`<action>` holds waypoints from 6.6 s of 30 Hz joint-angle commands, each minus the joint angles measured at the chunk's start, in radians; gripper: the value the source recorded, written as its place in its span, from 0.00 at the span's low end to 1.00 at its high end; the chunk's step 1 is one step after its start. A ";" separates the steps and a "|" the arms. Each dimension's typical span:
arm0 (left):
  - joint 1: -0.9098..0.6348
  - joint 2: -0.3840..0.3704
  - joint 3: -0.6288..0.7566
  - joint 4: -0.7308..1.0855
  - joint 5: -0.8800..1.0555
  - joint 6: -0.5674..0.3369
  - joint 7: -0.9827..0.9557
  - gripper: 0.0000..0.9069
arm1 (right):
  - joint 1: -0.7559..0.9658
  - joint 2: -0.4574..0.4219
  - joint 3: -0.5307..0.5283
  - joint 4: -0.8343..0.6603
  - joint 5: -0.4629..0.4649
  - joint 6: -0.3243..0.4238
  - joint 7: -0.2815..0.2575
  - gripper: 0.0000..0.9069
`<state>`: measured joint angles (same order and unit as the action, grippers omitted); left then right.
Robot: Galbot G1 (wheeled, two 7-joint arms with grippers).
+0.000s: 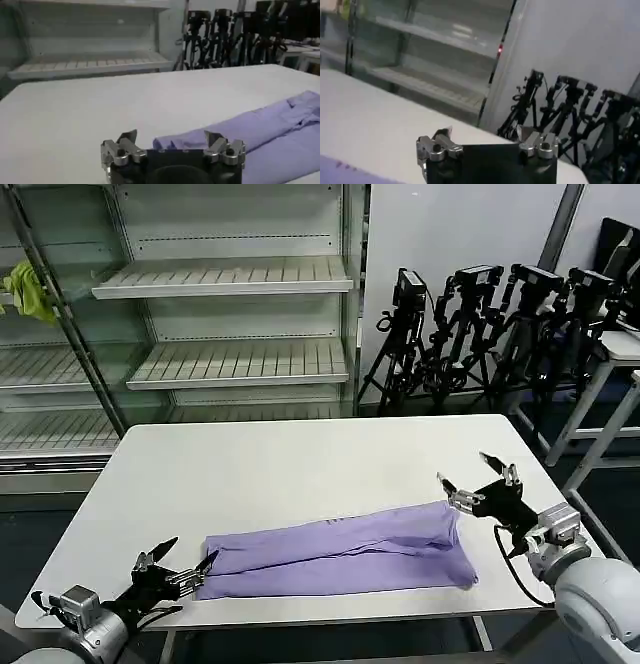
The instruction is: Fold and organize the clothes.
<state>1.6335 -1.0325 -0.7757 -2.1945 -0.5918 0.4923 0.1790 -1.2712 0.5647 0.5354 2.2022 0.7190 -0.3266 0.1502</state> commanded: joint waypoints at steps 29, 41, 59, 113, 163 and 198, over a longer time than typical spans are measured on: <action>-0.036 -0.205 0.166 0.099 0.084 0.013 0.000 0.60 | 0.000 0.045 0.051 0.134 -0.006 0.016 0.016 1.00; -0.041 -0.214 0.179 0.099 0.096 0.000 0.008 0.13 | -0.027 0.064 0.055 0.157 -0.020 0.014 0.020 1.00; -0.082 -0.096 0.060 0.128 0.018 0.004 -0.006 0.12 | 0.005 0.092 0.020 0.139 -0.032 0.018 0.018 1.00; -0.199 0.011 0.208 -0.042 -0.215 0.084 -0.054 0.13 | -0.003 0.114 -0.026 0.052 -0.083 0.026 0.022 1.00; -0.233 0.012 0.033 0.118 -0.133 0.059 -0.040 1.00 | -0.033 0.172 -0.064 0.057 -0.136 0.034 0.016 1.00; -0.159 -0.045 0.062 0.221 -0.053 0.051 -0.015 0.16 | -0.038 0.159 -0.022 0.086 -0.114 0.041 0.018 1.00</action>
<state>1.4659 -1.0734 -0.7101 -1.9807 -0.6510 0.5410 0.1616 -1.3040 0.7243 0.5067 2.2852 0.6041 -0.2855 0.1682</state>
